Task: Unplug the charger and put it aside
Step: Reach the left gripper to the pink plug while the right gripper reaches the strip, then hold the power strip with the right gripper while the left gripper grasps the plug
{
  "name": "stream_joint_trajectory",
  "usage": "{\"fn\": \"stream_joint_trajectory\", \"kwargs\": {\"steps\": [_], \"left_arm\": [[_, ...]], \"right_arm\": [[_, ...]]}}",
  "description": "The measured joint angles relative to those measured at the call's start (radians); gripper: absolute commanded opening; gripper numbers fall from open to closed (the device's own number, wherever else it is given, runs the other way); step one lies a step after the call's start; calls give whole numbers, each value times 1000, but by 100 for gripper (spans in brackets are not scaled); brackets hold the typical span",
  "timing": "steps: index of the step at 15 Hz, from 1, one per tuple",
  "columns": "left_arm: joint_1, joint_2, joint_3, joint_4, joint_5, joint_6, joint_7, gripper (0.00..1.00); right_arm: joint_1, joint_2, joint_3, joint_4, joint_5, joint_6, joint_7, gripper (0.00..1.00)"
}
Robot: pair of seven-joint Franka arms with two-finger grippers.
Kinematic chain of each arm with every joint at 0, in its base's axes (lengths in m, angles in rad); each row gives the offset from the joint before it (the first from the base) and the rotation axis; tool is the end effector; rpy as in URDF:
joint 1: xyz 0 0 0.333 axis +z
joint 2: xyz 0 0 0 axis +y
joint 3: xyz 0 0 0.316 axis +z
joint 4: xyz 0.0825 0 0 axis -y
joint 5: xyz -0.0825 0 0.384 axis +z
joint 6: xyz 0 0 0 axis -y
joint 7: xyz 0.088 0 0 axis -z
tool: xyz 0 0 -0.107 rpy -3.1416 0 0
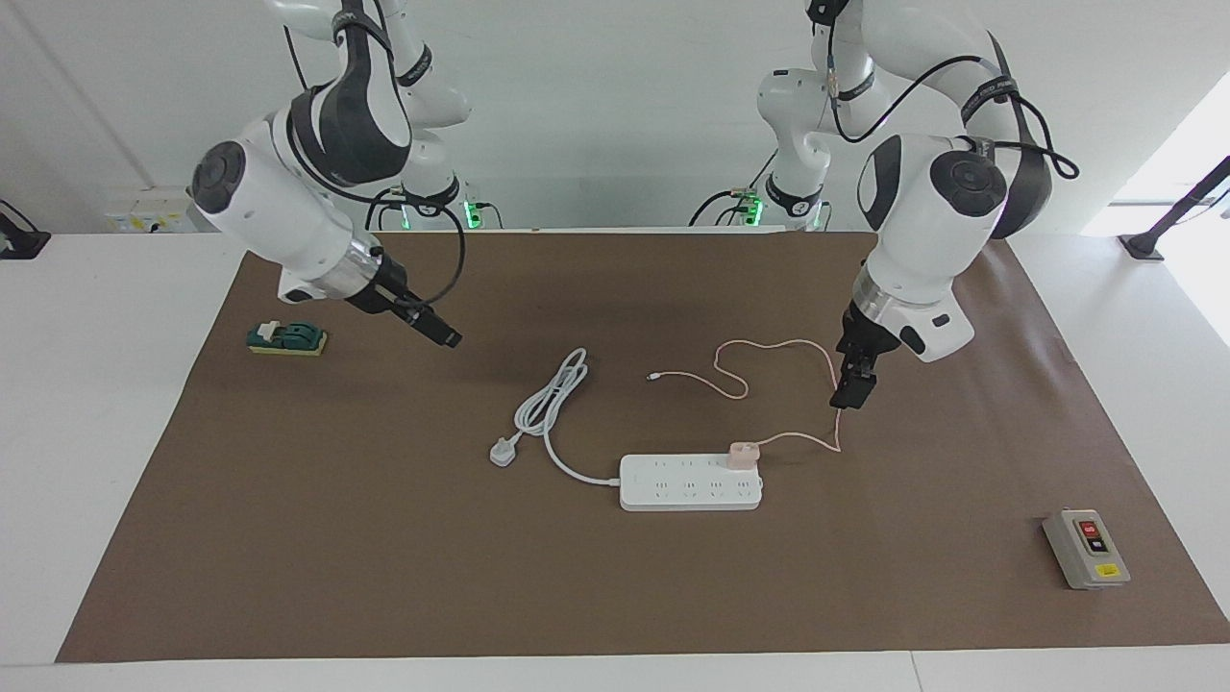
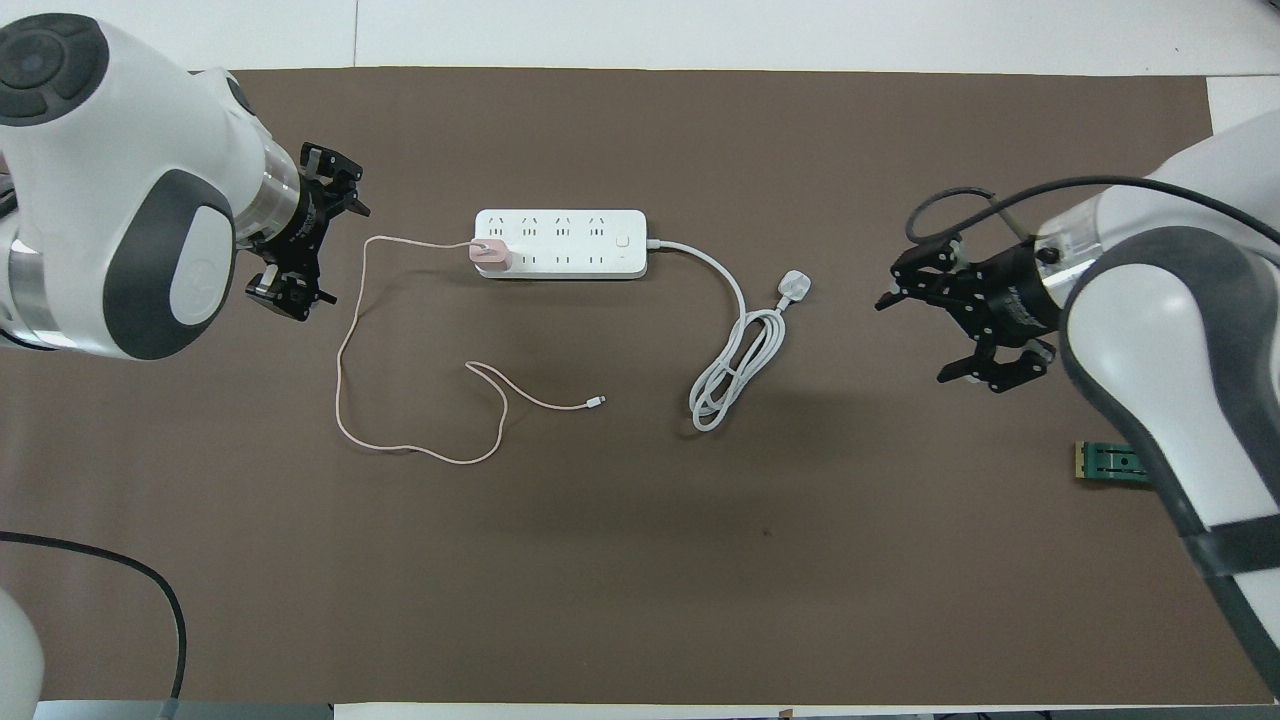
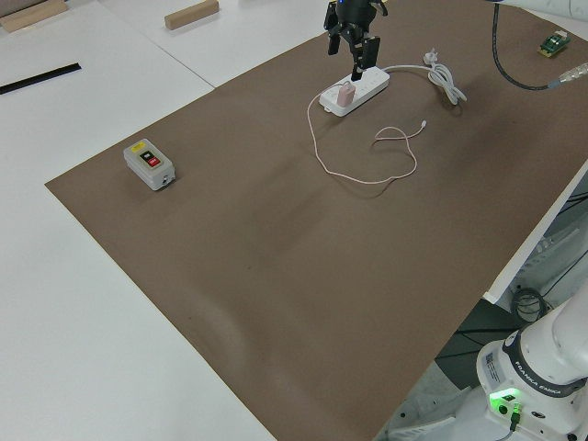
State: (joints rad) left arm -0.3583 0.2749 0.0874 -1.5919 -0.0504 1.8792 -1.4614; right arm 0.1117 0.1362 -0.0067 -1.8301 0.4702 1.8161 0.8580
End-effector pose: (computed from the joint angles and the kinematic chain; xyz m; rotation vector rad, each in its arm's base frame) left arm 0.6197 -0.1818 0.4763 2.5694 1.7617 -0.0154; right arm 0.5781 0.0986 0.4523 -2.4973 1.2125 0.4762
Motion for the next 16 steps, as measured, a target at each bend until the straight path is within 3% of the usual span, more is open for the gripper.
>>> {"fn": "stream_joint_trajectory", "kwargs": {"steps": [7, 12, 16], "left_arm": [[-44, 140, 0, 23, -11, 132, -184, 100], [-95, 221, 0, 63, -15, 145, -305, 100], [-107, 287, 2, 108, -19, 151, -332, 100]], "right_arm": [[128, 203, 1, 71, 317, 142, 347, 100], [195, 370, 1, 172, 521, 233, 415, 100], [214, 517, 1, 330, 652, 260, 422, 100]]}}
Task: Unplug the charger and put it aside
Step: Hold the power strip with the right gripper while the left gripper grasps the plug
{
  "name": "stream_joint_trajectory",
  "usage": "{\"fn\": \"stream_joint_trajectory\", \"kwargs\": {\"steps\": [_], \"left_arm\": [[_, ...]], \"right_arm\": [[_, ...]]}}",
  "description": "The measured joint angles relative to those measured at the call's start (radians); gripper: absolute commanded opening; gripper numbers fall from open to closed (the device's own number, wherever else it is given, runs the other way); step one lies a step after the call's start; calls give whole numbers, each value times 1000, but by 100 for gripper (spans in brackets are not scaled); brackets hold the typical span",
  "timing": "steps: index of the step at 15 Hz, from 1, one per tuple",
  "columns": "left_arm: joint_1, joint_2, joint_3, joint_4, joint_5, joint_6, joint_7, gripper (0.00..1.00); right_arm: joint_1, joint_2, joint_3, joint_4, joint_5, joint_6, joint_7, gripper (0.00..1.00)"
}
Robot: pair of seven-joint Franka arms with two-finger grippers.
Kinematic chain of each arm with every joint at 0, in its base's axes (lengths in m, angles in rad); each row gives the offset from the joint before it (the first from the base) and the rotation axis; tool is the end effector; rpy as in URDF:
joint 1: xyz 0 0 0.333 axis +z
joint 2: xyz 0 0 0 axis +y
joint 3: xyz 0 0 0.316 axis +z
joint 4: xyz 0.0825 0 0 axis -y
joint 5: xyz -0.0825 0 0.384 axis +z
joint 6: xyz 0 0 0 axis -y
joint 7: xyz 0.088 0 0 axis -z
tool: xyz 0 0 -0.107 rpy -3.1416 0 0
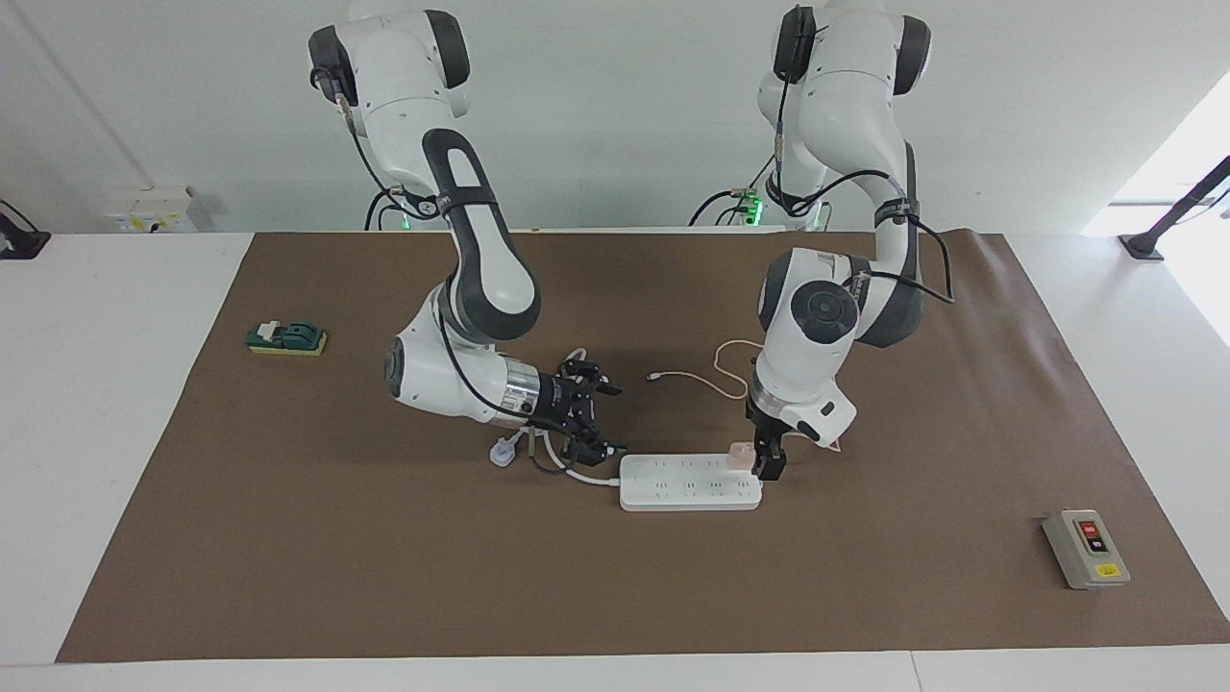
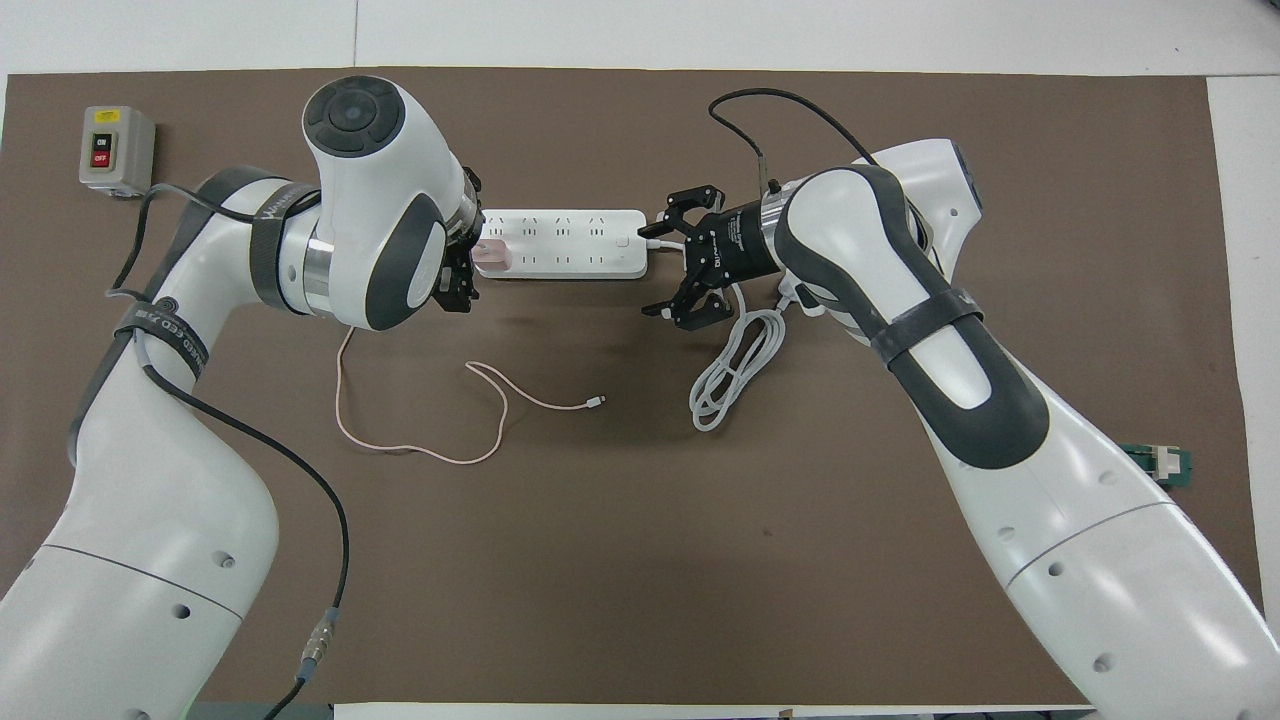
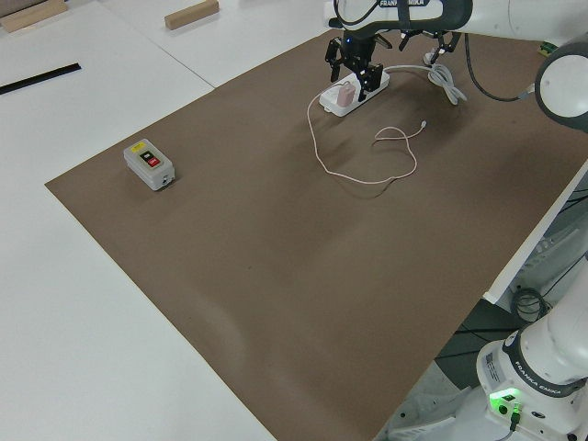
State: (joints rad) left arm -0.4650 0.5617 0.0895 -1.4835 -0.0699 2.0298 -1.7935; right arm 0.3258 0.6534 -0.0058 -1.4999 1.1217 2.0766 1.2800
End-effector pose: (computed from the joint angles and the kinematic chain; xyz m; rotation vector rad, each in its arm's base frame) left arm 0.6494 -0.2714 0.3473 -2.3625 -2.0637 0.0299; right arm 0.6678 0.2705 0.3019 -1.6635 1.6917 0.9266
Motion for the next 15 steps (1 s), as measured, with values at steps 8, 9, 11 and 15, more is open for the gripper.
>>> {"fn": "stream_joint_trajectory", "kwargs": {"steps": [8, 9, 11, 15], "left_arm": [[-1, 7, 3, 10, -18, 37, 0, 100], [-3, 7, 2, 10, -22, 40, 0, 100], [-7, 7, 1, 10, -27, 44, 0, 100], [-11, 9, 1, 10, -29, 44, -1, 91]], "right_arm": [[25, 205, 0, 244, 4, 32, 2, 100], [26, 215, 0, 248, 4, 39, -2, 100], [28, 231, 0, 254, 4, 55, -11, 100], [33, 239, -1, 259, 3, 61, -19, 100]]}}
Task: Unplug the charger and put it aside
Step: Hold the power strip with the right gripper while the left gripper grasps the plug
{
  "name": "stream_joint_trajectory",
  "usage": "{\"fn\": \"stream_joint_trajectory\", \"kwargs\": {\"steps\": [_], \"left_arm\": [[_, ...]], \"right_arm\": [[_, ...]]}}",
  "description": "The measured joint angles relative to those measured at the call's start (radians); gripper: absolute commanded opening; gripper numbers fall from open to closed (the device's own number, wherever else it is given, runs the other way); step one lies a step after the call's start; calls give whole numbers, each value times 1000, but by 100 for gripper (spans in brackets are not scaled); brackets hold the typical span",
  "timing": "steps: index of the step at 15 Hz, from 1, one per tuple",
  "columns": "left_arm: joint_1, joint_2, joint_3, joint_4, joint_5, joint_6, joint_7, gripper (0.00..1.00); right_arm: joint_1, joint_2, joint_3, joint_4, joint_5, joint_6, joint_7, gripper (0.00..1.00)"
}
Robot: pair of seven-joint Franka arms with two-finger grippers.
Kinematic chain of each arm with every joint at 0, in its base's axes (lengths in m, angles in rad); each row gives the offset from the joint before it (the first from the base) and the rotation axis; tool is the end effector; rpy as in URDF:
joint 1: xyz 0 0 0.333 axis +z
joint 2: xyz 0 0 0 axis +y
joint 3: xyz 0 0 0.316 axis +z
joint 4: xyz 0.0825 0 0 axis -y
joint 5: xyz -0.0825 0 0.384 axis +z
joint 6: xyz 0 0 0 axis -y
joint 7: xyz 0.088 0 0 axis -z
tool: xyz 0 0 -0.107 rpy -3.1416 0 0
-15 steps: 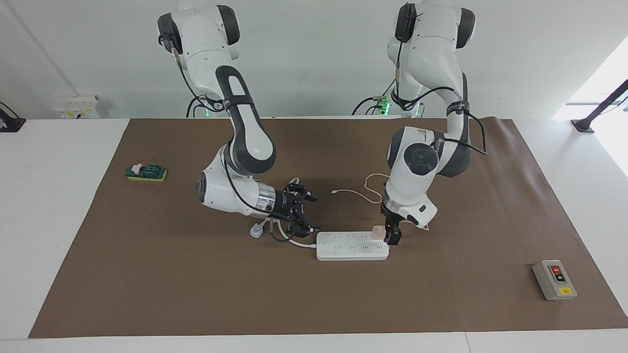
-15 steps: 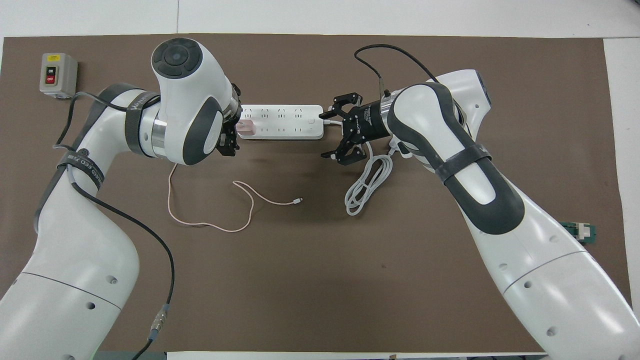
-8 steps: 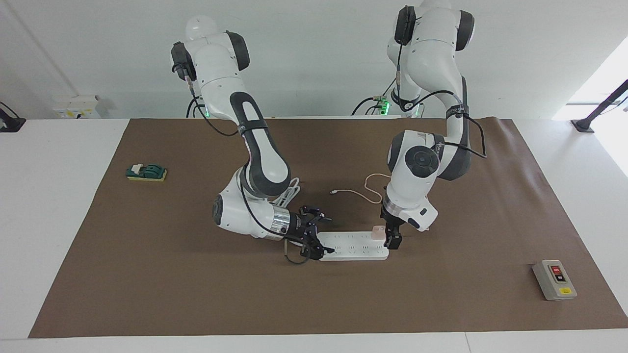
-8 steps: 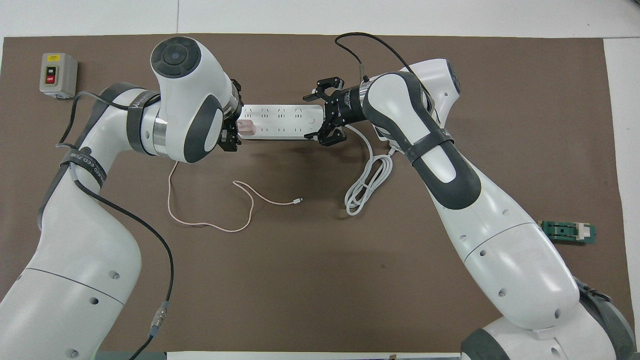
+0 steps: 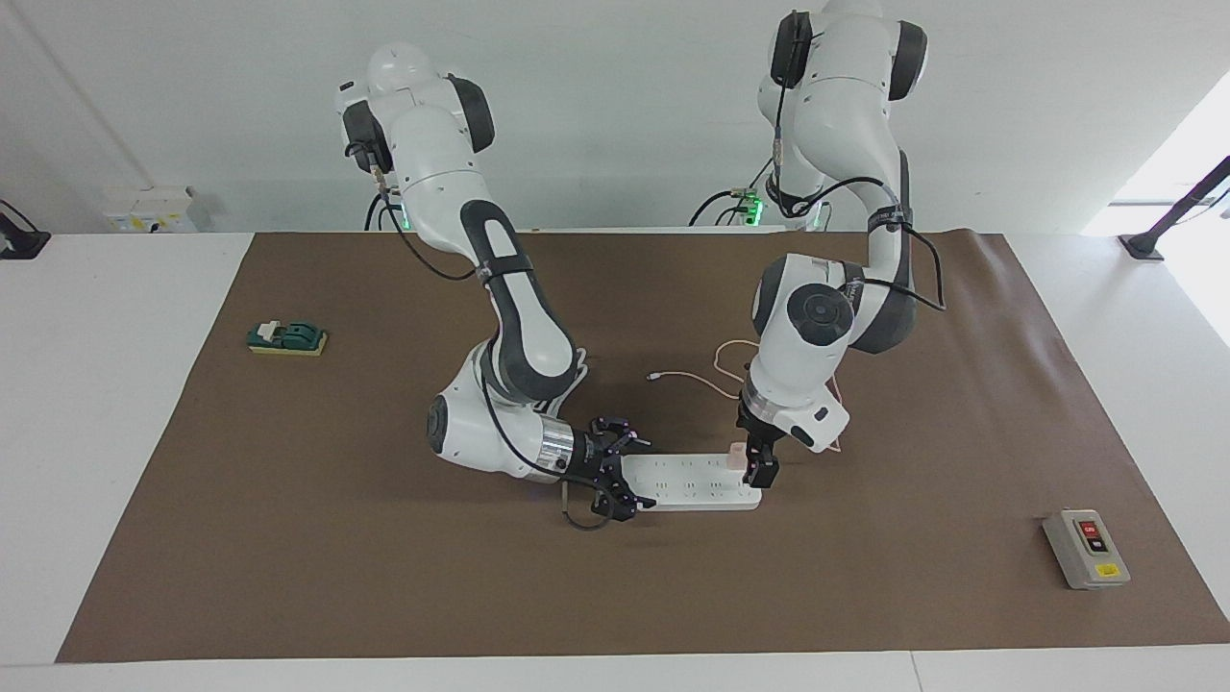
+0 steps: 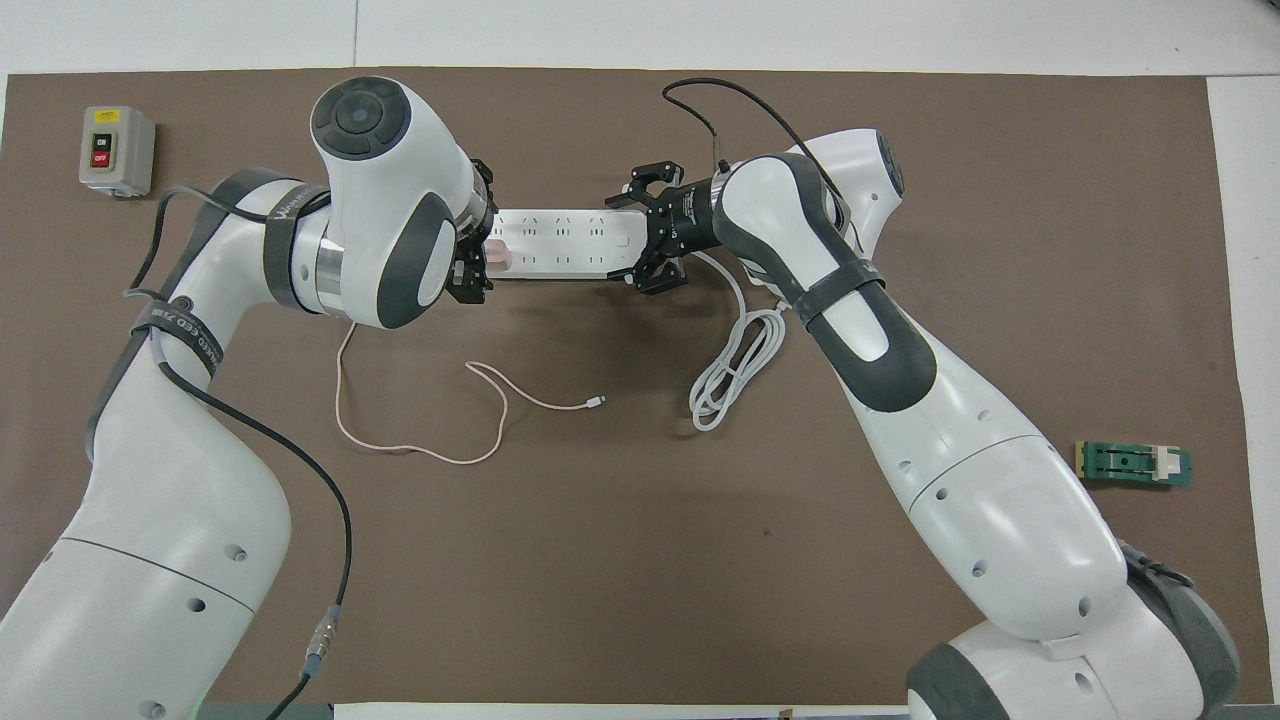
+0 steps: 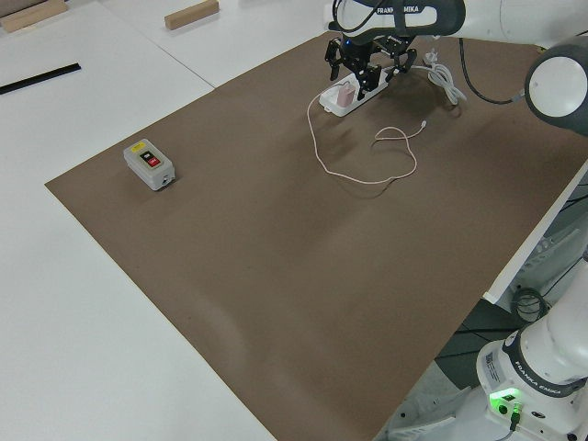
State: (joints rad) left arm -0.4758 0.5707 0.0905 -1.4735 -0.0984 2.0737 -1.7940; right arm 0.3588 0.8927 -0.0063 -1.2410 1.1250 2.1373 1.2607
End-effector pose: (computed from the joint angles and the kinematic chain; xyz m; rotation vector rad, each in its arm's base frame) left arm 0.6524 -0.2819 0.3496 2.3273 2.0406 -0.0296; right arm 0.7069 0.3029 0.2457 -1.6806 1.6556 0.8514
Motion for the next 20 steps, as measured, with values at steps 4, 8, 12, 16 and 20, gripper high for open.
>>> {"fn": "stream_joint_trajectory", "kwargs": {"steps": [4, 8, 12, 16, 20], "left_arm": [[-5, 6, 0, 0, 0, 0, 0, 70], [-8, 8, 0, 0, 0, 0, 0, 25], [-10, 8, 1, 0, 1, 2, 1, 1], [-12, 9, 3, 0, 1, 2, 1, 1], [-13, 9, 4, 0, 1, 2, 1, 1]], "right_arm": [[15, 5, 0, 1, -1, 7, -33, 100], [15, 7, -1, 2, -1, 15, -48, 100], [3, 11, -10, 2, -17, 14, -69, 100], [-4, 14, -10, 2, -24, 5, -78, 100], [5, 15, -10, 0, -24, 21, -80, 39]]}}
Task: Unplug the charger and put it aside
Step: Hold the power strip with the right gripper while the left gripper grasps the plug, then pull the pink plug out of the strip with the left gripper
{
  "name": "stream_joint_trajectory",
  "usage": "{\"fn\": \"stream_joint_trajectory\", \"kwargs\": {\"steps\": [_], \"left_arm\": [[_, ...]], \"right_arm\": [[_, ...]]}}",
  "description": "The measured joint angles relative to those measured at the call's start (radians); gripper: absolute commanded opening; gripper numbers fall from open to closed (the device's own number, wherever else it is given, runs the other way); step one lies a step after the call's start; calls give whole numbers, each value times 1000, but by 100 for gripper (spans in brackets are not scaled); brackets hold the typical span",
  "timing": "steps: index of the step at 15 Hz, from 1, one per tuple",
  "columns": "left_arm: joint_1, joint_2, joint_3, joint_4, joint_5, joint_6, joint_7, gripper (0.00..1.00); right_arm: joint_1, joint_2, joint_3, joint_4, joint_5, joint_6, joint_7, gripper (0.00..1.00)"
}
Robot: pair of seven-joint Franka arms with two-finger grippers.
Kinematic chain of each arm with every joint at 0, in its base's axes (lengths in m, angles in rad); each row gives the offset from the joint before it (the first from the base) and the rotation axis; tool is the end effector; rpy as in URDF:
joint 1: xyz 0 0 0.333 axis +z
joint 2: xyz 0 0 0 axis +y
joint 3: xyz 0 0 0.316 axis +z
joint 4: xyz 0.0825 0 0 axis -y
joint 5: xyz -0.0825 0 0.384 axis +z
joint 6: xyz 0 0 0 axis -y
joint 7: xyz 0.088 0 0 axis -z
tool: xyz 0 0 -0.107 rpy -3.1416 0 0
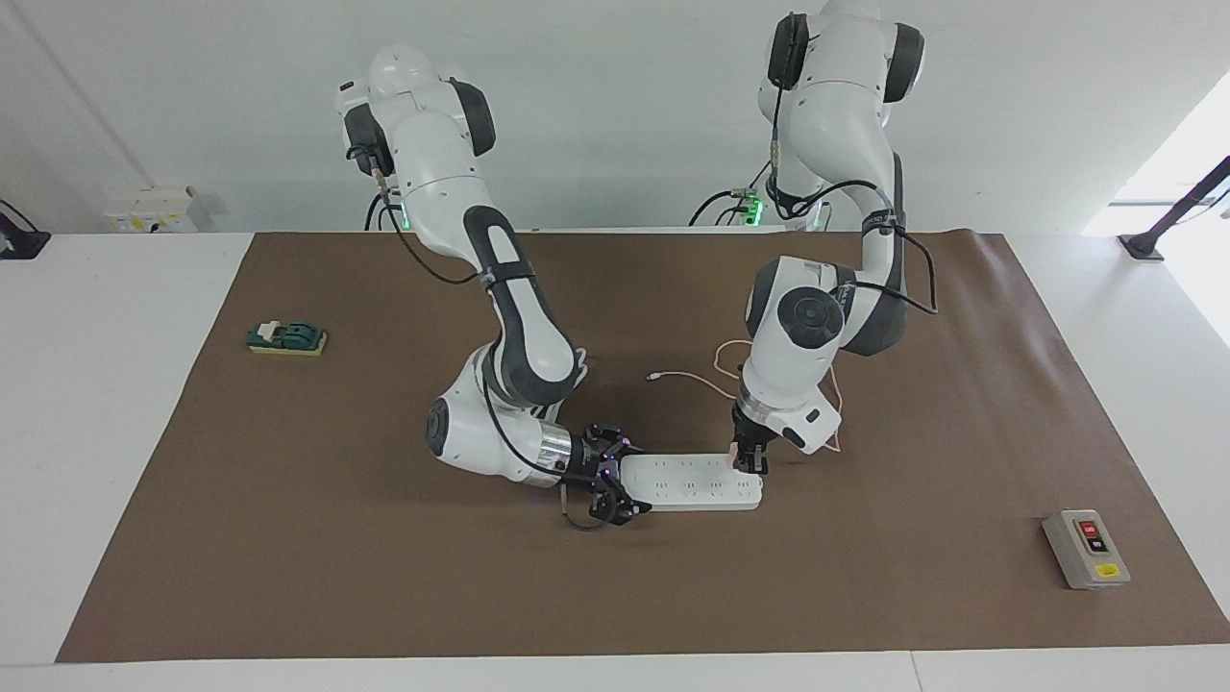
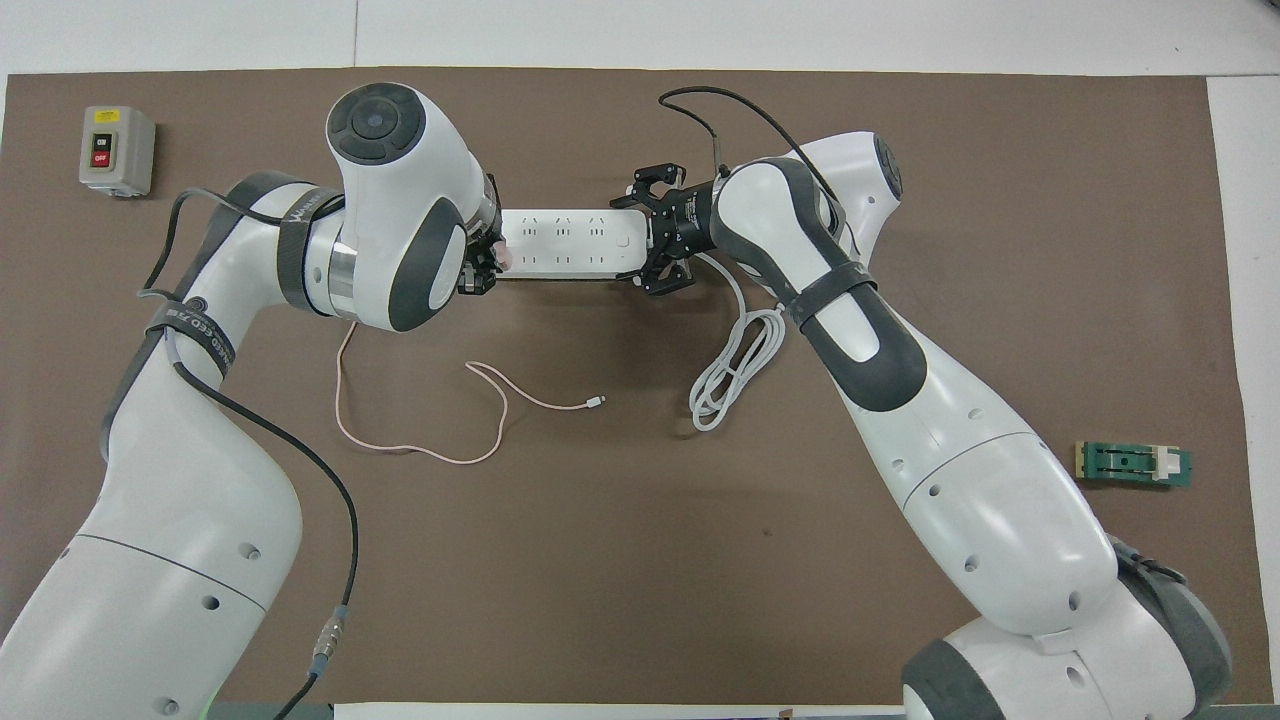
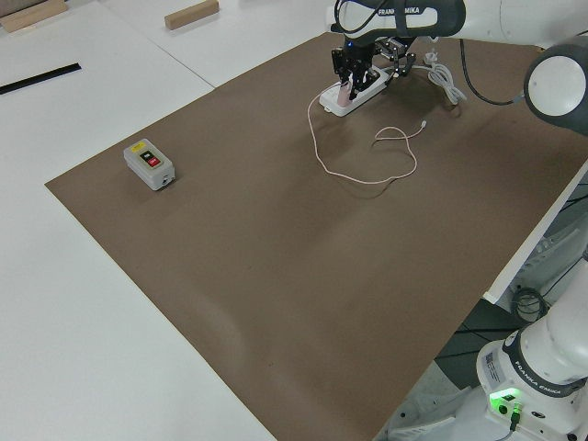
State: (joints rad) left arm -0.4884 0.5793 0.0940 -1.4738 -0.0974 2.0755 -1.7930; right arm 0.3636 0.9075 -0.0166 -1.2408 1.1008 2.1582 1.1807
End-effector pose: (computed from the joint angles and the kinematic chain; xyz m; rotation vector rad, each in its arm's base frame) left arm 0.6499 -0.2882 0.3436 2.3444 2.0329 -0.0297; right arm 0.7082 0.2982 0.2340 -1.7587 1.5999 0.7770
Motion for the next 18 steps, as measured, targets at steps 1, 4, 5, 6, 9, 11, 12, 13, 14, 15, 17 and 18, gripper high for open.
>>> {"fn": "stream_joint_trajectory", "kwargs": {"steps": [1, 4, 5, 6, 9, 11, 12, 13, 14, 15, 17, 18], "left_arm": [[0, 0, 0, 0, 0, 0, 0, 1], [-1, 0, 0, 0, 0, 0, 0, 1], [-1, 0, 0, 0, 2, 0, 0, 1], [-1, 0, 0, 0, 2, 0, 0, 1], [-2, 0, 1, 0, 3, -1, 1, 1], [-3, 0, -1, 2, 14, -4, 5, 0], [-4, 0, -2, 4, 21, -7, 5, 0], [-4, 1, -3, 7, 24, -11, 5, 0], [-4, 1, -3, 12, 26, -18, 6, 0], [-4, 1, -3, 21, 26, -30, 7, 0], [-4, -7, -1, 59, 28, -96, 9, 0], [-4, -18, -1, 71, 29, -131, 9, 0]], "right_arm": [[-1, -1, 0, -1, 0, 0, 0, 25], [-1, -1, 1, -1, 0, 0, -1, 16], [-1, -1, 1, -1, 0, 0, -2, 17], [-1, -1, 1, -1, 0, 0, -2, 17], [-1, -1, 1, -1, 0, 0, -2, 17], [-1, -1, 1, -1, 0, 0, -3, 17], [-1, -1, 1, -1, 0, 0, -4, 18], [-1, 0, 1, -1, 0, 1, -5, 18], [-1, 0, 1, -2, 0, 1, -5, 18], [-1, -1, 1, -2, 0, 1, -5, 18], [-1, -1, 1, -2, 0, 1, -6, 18], [-1, -1, 1, -2, 0, 1, -6, 18]]}}
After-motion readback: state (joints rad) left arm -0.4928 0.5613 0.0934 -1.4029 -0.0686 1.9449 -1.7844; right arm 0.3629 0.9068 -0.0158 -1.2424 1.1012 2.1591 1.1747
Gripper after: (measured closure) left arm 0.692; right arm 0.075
